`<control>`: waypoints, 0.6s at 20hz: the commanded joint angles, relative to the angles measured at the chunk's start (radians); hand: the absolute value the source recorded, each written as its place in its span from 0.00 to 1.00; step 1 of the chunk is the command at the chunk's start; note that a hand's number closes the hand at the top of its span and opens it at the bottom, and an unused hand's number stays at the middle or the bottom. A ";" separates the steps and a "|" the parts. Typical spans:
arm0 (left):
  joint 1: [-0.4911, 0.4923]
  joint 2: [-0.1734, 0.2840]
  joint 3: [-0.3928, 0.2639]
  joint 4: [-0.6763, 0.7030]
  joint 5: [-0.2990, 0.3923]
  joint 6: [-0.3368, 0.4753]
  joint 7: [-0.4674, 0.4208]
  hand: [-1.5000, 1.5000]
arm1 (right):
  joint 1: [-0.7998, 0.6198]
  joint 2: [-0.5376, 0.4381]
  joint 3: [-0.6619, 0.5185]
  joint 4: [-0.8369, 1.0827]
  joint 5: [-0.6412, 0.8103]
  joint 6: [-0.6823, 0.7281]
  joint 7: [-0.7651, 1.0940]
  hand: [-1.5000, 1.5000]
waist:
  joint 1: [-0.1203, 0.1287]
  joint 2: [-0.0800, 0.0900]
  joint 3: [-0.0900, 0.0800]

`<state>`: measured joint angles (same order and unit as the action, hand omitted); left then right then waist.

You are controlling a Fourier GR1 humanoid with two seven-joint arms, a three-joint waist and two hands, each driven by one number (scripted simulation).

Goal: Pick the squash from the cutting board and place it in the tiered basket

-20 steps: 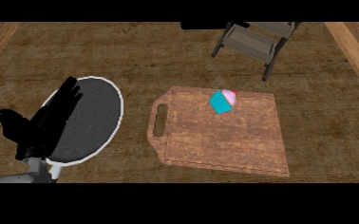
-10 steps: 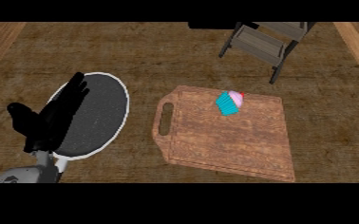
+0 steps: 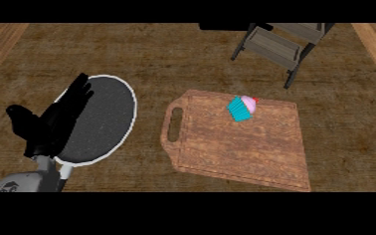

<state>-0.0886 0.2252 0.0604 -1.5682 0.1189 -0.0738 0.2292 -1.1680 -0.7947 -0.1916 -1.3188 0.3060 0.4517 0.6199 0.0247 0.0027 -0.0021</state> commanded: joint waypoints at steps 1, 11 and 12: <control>0.006 0.001 0.000 0.003 -0.004 -0.014 -0.017 0.50 | -0.145 0.075 0.074 0.098 0.048 -0.031 0.065 1.00 | 0.000 0.000 0.000; 0.050 -0.011 0.006 -0.051 -0.010 -0.012 -0.007 0.50 | -0.196 0.172 0.103 0.276 0.134 -0.086 0.056 1.00 | -0.010 -0.003 0.001; -0.008 -0.014 0.002 0.003 -0.033 0.006 0.001 0.50 | -0.196 0.189 0.114 0.306 0.154 -0.110 0.031 1.00 | -0.013 -0.001 0.001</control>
<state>-0.0708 0.2189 0.0693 -1.5797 0.1095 -0.0828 0.2250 -1.3433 -0.6426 -0.0912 -1.0604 0.4293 0.3678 0.6527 0.0172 0.0023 -0.0011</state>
